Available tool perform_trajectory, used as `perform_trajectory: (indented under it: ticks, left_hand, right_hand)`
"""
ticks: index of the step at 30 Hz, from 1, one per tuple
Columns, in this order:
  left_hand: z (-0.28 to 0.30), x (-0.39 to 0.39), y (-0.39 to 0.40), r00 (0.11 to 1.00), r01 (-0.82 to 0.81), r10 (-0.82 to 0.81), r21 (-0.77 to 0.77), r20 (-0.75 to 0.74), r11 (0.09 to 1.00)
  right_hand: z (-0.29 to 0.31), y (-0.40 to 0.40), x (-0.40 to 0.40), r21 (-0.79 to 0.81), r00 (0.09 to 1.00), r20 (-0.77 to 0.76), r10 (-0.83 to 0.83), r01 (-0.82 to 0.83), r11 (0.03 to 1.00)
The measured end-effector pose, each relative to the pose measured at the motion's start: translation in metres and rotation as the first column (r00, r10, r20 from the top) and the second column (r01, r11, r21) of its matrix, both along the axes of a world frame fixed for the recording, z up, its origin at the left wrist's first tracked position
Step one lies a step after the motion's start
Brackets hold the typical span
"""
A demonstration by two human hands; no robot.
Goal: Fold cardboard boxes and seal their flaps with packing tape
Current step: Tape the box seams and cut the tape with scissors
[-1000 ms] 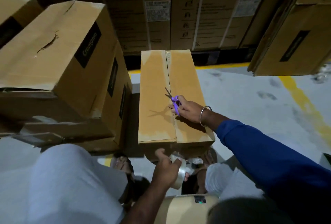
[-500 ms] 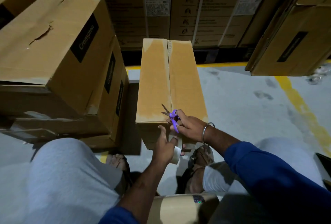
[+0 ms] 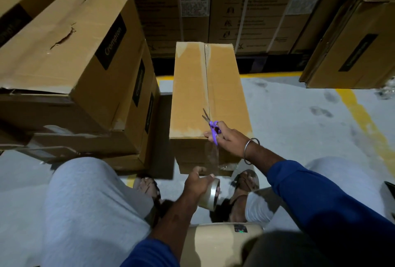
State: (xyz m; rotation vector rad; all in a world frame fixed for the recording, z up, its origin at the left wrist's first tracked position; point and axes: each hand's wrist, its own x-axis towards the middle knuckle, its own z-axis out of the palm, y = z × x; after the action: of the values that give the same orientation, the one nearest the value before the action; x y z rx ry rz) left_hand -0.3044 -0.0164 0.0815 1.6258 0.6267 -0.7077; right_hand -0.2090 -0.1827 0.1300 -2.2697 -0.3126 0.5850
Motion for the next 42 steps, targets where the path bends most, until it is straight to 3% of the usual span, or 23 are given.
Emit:
perform_trajectory:
  ticks: [4,6,8,11,15,20,33,42]
  left_hand:
    - [-0.005,-0.001,0.001,0.999,-0.035,0.034,0.032,0.011,0.999]
    - [-0.015,-0.002,0.002,1.000,-0.024,0.025,0.068,-0.014,0.997]
    - [-0.034,0.000,0.002,1.000,-0.020,0.020,0.091,0.000,0.996]
    - [-0.029,-0.005,-0.001,1.000,-0.002,0.001,0.098,0.013,0.995]
    - [-0.021,-0.009,-0.003,0.999,-0.034,0.031,0.085,0.038,0.996]
    - [-0.027,-0.008,-0.002,0.999,-0.022,0.015,0.130,0.051,0.991]
    - [-0.028,-0.006,-0.001,0.999,-0.025,0.015,0.195,0.052,0.980]
    - [-0.034,-0.004,0.000,1.000,0.023,-0.027,0.206,0.013,0.978]
  right_hand:
    - [0.029,-0.013,0.001,0.116,0.989,0.061,-0.133,0.125,0.985]
    - [0.047,-0.028,-0.001,0.142,0.987,-0.053,-0.153,0.159,0.977]
    - [0.058,-0.044,-0.004,0.044,0.941,-0.312,-0.133,0.154,0.987]
    - [0.053,-0.061,-0.012,-0.199,0.771,-0.617,-0.160,0.044,0.979]
    - [0.031,-0.062,-0.012,-0.350,0.651,-0.738,-0.175,-0.148,0.925]
    - [0.005,-0.051,-0.005,-0.343,0.621,-0.765,-0.172,-0.165,0.925]
    - [-0.018,-0.043,0.000,-0.311,0.730,-0.675,-0.107,-0.150,0.939]
    - [-0.019,-0.028,-0.005,-0.292,0.733,-0.673,-0.100,-0.139,0.946]
